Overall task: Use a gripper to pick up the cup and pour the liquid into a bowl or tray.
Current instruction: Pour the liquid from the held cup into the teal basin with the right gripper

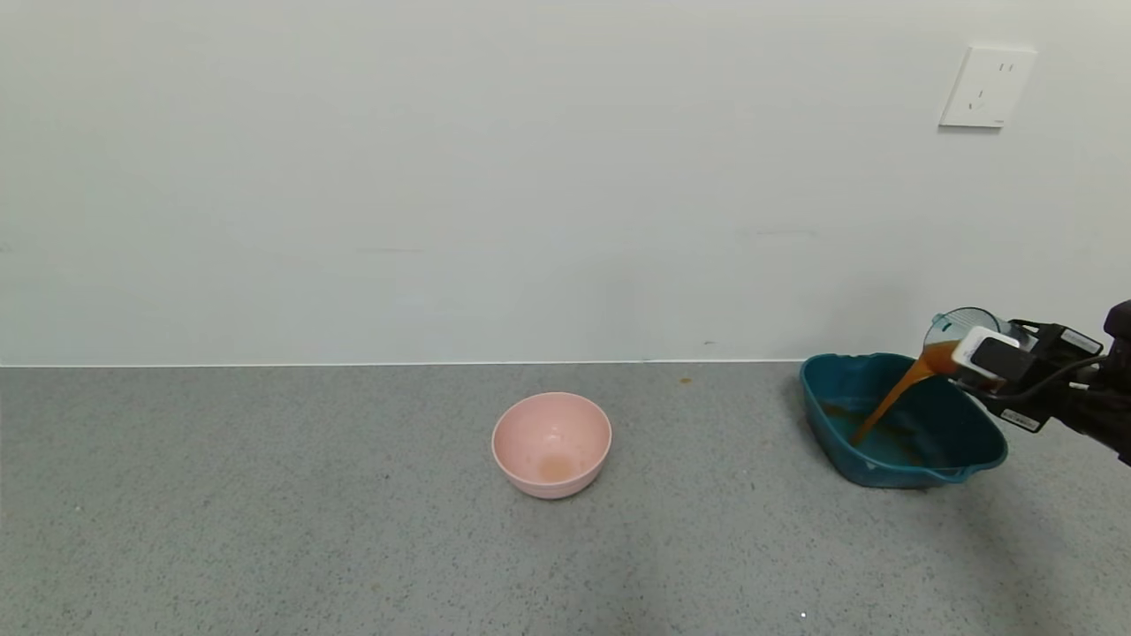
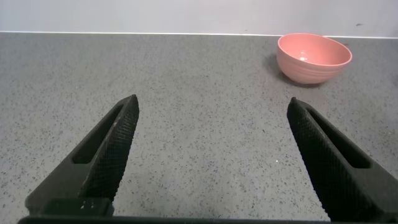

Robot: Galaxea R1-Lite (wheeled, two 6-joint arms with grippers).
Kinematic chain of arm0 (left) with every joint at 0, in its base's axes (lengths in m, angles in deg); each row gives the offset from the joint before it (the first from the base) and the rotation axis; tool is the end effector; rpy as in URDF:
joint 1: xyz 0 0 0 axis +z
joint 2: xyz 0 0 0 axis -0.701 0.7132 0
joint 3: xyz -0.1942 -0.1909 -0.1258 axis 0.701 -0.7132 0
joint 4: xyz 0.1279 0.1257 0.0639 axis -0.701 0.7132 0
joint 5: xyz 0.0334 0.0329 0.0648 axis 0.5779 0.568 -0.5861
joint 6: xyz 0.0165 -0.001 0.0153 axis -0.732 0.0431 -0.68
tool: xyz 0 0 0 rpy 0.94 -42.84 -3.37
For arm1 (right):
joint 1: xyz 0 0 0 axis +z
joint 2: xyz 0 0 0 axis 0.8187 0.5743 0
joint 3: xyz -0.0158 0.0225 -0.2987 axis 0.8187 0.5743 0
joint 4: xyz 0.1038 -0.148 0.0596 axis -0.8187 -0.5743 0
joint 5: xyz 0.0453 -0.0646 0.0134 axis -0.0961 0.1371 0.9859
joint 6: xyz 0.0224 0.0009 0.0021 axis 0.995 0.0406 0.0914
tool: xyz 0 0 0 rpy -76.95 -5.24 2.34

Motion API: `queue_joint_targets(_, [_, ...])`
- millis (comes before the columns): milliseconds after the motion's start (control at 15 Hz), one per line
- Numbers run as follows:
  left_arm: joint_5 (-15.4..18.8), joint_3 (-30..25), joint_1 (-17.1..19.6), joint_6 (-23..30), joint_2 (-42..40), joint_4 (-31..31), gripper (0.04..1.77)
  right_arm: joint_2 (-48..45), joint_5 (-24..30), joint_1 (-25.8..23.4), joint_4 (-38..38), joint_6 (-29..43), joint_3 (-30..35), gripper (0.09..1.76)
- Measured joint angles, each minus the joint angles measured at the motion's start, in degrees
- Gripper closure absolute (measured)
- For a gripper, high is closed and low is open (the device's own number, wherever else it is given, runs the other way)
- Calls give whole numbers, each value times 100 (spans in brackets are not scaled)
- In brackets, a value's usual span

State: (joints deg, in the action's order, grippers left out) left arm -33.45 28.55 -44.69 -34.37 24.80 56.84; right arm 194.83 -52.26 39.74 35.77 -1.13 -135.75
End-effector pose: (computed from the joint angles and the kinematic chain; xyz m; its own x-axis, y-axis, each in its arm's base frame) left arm -0.0227 0.0003 0.0774 0.9998 0.0056 0.0180 -0.0051 0.9996 -0.0286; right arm 0.3349 -0.0892 0.1331 0.9558 -0.1757 -0.2356 -0.1509 0.3946 -0.9064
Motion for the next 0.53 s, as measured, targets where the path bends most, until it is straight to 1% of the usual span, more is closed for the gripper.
queue_joint_targets(533, [0, 0, 0, 0, 0, 2, 9, 0, 5, -16, 0, -768, -56, 52])
